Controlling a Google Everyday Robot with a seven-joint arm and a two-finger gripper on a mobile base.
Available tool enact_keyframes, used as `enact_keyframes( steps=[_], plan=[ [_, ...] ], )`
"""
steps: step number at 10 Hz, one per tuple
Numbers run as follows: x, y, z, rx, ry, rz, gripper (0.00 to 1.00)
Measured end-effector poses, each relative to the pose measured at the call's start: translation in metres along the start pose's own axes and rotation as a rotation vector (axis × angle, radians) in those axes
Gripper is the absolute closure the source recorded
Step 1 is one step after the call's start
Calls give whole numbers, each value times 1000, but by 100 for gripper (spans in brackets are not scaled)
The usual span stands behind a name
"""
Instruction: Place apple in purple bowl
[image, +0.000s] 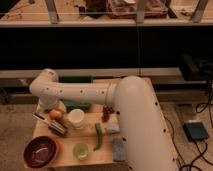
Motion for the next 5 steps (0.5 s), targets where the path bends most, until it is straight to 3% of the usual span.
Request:
enact_keyframes(
  steps=[5],
  plan=[
    [5, -2, 22, -49, 6, -7, 20]
  ],
)
